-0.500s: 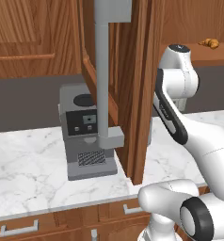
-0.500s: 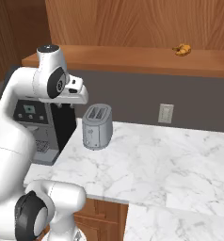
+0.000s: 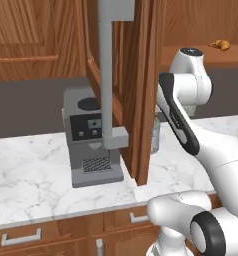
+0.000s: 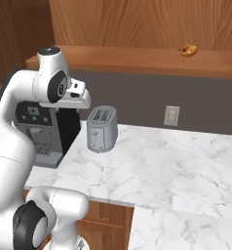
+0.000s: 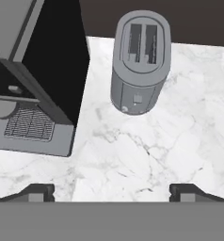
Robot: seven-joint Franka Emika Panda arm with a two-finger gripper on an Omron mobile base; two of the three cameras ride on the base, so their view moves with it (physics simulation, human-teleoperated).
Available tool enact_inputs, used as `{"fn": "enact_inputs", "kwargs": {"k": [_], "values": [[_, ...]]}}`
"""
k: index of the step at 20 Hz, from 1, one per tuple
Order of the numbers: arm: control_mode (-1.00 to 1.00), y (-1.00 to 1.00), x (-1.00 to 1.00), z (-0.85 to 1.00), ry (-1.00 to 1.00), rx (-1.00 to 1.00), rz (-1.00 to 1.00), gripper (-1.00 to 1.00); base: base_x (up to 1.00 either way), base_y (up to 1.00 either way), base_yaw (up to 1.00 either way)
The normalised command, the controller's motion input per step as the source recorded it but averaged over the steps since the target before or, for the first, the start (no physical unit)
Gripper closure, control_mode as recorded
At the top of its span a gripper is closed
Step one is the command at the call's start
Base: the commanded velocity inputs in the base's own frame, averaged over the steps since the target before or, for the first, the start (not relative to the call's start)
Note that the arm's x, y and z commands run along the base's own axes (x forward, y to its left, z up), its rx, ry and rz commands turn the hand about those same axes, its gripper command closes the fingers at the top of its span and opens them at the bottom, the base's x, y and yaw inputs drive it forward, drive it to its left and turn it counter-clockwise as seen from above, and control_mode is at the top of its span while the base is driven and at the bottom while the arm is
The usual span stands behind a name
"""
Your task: Pick the shaker and mustard from the counter and place them in the cabinet.
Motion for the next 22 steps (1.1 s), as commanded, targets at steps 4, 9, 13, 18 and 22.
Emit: {"fn": "enact_inputs", "kwargs": {"k": [4, 9, 13, 18, 22], "values": [[1.00, 0.00, 0.00, 0.00, 0.00, 0.00, 0.00, -1.00, -0.52, 0.05, 0.00], [1.00, 0.00, 0.00, 0.00, 0.00, 0.00, 0.00, -1.00, -0.65, 0.04, 0.00], [1.00, 0.00, 0.00, 0.00, 0.00, 0.00, 0.00, -1.00, -0.70, 0.07, -0.05], [1.00, 0.00, 0.00, 0.00, 0.00, 0.00, 0.00, -1.00, -0.70, 0.10, -0.19], [1.00, 0.00, 0.00, 0.00, 0.00, 0.00, 0.00, -1.00, -0.69, 0.11, -0.29]]}}
